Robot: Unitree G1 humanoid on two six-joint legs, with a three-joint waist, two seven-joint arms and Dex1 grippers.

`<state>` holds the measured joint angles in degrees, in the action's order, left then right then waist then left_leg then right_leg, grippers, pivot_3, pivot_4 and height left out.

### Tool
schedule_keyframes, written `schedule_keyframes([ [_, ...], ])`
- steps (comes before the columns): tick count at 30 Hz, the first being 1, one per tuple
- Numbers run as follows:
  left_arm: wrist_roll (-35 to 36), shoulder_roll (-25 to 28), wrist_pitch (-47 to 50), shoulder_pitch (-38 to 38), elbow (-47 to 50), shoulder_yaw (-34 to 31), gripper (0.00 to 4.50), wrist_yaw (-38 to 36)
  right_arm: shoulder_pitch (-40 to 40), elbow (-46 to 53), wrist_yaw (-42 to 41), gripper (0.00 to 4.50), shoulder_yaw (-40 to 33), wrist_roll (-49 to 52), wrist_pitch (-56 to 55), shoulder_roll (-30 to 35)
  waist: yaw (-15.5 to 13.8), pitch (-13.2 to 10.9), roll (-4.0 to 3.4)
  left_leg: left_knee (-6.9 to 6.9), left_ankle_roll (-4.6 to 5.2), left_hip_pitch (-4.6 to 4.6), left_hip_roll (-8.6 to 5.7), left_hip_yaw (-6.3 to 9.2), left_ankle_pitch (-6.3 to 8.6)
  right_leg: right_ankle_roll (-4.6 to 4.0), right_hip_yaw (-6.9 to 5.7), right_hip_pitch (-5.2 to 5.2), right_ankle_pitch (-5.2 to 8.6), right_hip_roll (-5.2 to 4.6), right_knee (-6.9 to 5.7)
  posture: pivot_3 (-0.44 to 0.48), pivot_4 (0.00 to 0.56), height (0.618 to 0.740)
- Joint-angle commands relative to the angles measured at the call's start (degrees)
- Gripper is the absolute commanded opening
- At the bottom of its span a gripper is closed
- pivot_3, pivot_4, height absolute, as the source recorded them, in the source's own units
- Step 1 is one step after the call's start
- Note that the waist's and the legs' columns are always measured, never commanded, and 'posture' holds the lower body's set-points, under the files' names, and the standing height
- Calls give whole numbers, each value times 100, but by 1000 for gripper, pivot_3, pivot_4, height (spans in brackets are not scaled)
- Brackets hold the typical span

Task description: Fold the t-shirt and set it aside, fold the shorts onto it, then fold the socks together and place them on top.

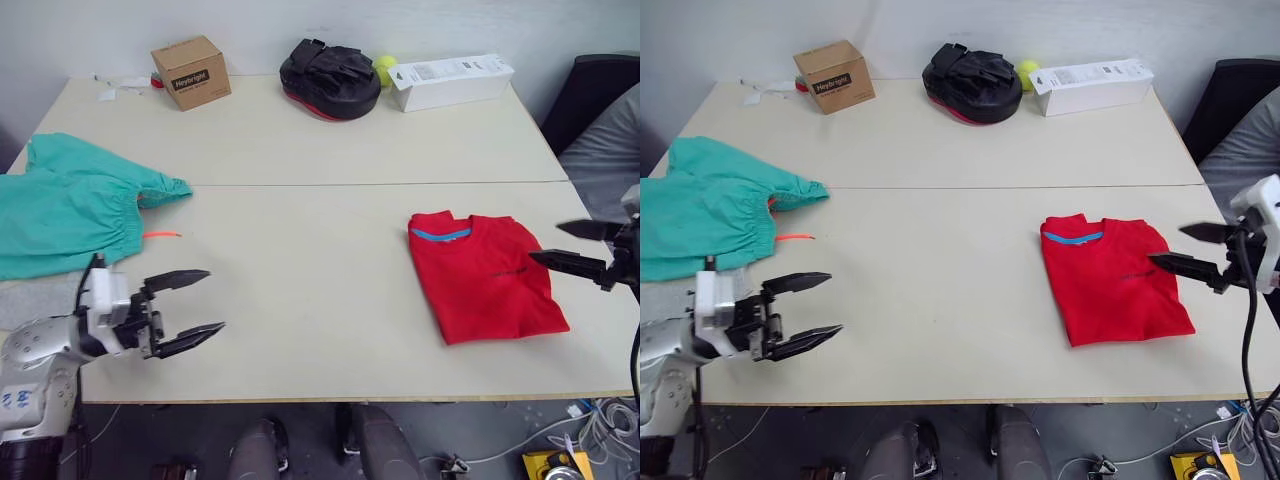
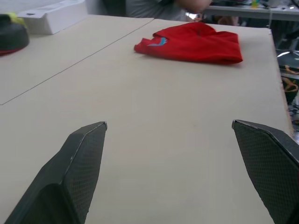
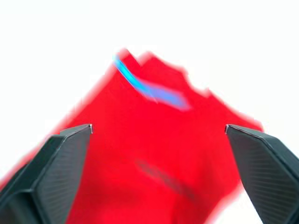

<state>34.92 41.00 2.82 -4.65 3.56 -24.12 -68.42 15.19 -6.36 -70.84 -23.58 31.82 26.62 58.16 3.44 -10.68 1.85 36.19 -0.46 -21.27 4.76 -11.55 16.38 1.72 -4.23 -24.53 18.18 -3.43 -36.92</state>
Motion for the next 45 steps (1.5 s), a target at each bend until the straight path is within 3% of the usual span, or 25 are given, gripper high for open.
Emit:
schedule_keyframes([
  [1,-79,-51,-305,-495,-263,-921,4500,441,-313,452,-482,4450,112,-38,-1631,-790,-6,-2,3,-1,0,-1,-1,1,0,-1,0,0,-1,-1,0,0,150,740],
  [4,-167,-175,-591,-1054,-646,-1624,4500,795,-570,455,-1145,4450,529,-211,-3043,-1463,-2,-2,2,-3,2,-1,-1,-3,2,-2,1,-1,0,-2,0,0,150,740],
  [10,99,-587,-467,-1907,-708,-2750,4500,1637,-1060,521,-765,4450,1232,-817,-4215,-2328,-26,-1,8,15,20,-2,-6,-1,17,-6,-3,5,2,-19,-3,0,150,740],
  [16,340,-1012,-16,-2804,-720,-3456,4500,2236,-1346,766,348,4450,1421,-1348,-4500,-2742,11,3,18,25,19,1,-6,1,59,-29,-6,5,5,-30,-5,0,150,740],
  [22,668,-720,729,-2563,-632,-3580,4500,2814,-1663,1429,827,4450,1561,-1176,-4260,-2745,-25,10,29,25,17,5,-5,29,59,-49,-27,6,16,-29,-8,0,150,740],
  [28,463,109,1697,-1808,-31,-2866,4500,3227,-1750,2357,1105,4450,1552,-494,-3702,-2684,-37,26,55,25,17,5,-5,37,56,-52,-31,17,12,-29,-13,0,150,740],
  [32,179,945,2586,-640,-297,-1947,4500,3628,-1717,2833,1129,4450,1657,-413,-3497,-2545,-40,28,59,23,11,6,-6,34,52,-51,-29,12,9,-30,-34,0,150,740],
  [36,-531,1533,2681,815,-1197,-643,4500,3459,-1586,3128,1281,4450,1839,-361,-3243,-2596,-35,29,60,20,-38,8,-6,29,27,-59,-26,2,14,-23,-49,0,150,740],
  [40,-1401,1706,2385,2262,-2452,591,4500,3130,-1551,3182,1483,4450,1862,-463,-3103,-2579,-34,29,60,7,-33,11,-1,10,5,-61,-15,-13,15,-9,-55,0,150,740],
  [45,-2001,1650,1942,3155,-3633,1276,4500,2710,-1624,3241,1672,4450,1816,-537,-3016,-2558,-23,31,65,6,-33,6,-1,-3,0,-65,-8,-26,19,-1,-63,0,150,740],
])
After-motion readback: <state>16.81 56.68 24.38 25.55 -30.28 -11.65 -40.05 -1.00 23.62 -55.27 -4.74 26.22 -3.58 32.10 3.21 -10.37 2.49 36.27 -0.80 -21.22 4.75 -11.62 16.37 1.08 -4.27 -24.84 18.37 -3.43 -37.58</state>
